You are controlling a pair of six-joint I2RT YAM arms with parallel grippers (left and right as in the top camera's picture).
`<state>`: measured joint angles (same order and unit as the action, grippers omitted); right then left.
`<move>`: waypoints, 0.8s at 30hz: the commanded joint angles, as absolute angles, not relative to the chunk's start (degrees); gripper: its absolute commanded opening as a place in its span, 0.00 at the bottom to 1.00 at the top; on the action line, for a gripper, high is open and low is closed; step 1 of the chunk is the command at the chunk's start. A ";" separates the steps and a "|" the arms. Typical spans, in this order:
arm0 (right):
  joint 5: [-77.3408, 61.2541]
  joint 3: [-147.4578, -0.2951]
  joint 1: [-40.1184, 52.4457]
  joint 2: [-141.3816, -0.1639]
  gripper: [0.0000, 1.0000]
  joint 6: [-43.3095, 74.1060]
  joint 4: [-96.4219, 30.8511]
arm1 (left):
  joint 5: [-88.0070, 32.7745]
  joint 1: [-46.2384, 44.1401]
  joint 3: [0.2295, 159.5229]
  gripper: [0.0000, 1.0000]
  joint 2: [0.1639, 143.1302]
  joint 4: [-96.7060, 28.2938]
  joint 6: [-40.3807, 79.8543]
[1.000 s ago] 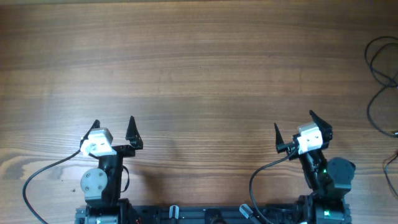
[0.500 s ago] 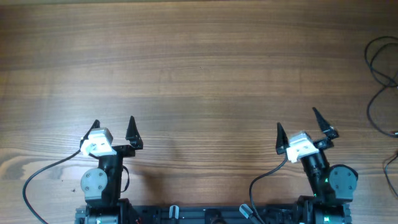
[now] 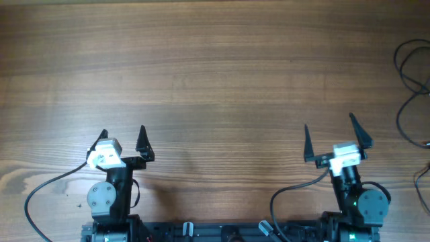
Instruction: Untangle cables
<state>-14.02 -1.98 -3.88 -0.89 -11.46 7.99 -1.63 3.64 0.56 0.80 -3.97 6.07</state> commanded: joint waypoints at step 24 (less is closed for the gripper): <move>-1.56 -0.27 -3.64 -0.16 1.00 4.99 0.30 | -2.50 3.27 0.34 1.00 0.38 -4.34 4.91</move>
